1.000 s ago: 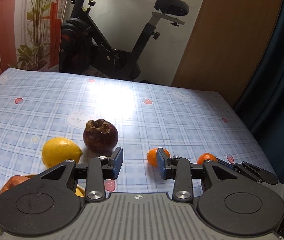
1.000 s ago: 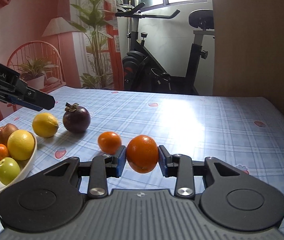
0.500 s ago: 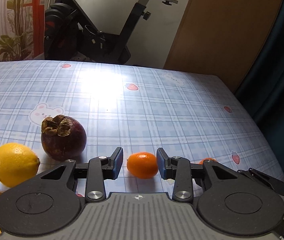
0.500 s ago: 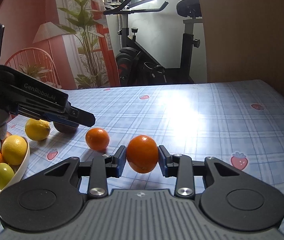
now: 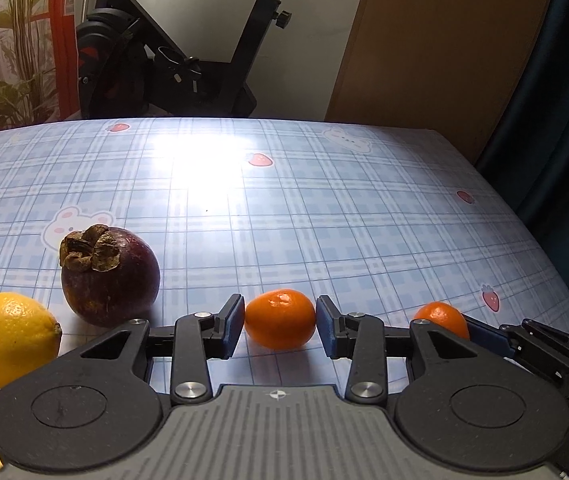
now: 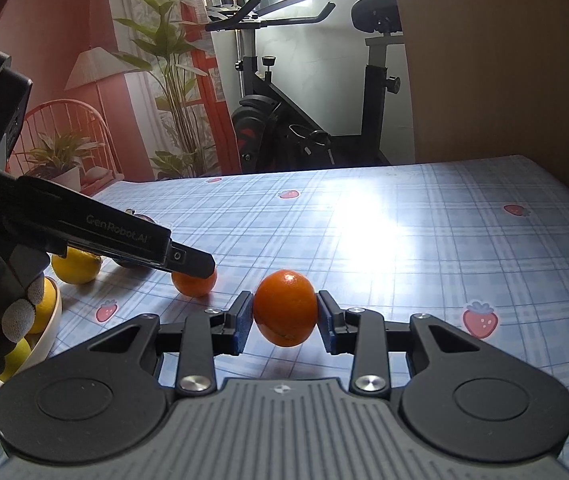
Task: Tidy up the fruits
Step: 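Grasp a tangerine with the left tool while the right tool lifts its tangerine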
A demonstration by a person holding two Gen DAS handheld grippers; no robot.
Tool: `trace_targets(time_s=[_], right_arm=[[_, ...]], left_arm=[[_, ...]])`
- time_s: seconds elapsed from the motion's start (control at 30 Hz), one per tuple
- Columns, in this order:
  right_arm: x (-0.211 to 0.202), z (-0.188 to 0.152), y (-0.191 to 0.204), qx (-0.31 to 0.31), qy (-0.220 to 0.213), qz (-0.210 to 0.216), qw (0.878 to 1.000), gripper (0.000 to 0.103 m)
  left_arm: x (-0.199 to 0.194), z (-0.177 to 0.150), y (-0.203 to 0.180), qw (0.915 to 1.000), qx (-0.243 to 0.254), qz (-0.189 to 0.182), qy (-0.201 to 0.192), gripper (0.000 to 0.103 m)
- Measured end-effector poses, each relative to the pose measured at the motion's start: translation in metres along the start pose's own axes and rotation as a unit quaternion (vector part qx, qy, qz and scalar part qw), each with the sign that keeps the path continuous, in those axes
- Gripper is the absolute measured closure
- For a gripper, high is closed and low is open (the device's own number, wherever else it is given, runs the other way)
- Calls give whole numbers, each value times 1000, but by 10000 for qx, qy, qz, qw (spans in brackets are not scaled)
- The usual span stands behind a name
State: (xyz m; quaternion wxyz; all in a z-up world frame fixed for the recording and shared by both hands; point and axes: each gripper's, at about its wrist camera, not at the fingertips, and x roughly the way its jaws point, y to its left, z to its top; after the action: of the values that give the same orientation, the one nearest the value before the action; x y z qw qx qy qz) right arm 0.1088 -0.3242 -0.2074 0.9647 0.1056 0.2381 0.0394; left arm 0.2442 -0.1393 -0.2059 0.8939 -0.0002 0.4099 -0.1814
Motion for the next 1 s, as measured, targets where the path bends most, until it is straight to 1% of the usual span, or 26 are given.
trace_targets(time_s=[0.17, 0.3, 0.4, 0.73, 0.83, 0.97, 1.0], right_arm=[[0, 0, 1, -2, 12, -5, 10000, 66], [2, 0, 0, 6, 37, -12, 10000, 66], [2, -1, 1, -3, 39, -16, 10000, 66], [1, -1, -1, 20, -5, 9, 10000, 66], [0, -2, -1, 33, -33, 13, 10000, 66], [-1, -3, -2, 70, -39, 15, 10000, 66], [-2, -3, -2, 79, -49, 6, 10000, 66]], left_arm=[[5, 2, 0, 9999, -69, -72, 140, 59], [5, 2, 0, 9999, 57, -39, 135, 60], [-1, -1, 0, 9999, 49, -54, 105, 60], [-40, -11, -2, 9998, -21, -205, -46, 60], [-53, -15, 5, 9997, -101, -232, -70, 60], [-78, -24, 19, 9991, -253, -172, -308, 60], [-84, -26, 28, 9987, -332, -175, -336, 60]])
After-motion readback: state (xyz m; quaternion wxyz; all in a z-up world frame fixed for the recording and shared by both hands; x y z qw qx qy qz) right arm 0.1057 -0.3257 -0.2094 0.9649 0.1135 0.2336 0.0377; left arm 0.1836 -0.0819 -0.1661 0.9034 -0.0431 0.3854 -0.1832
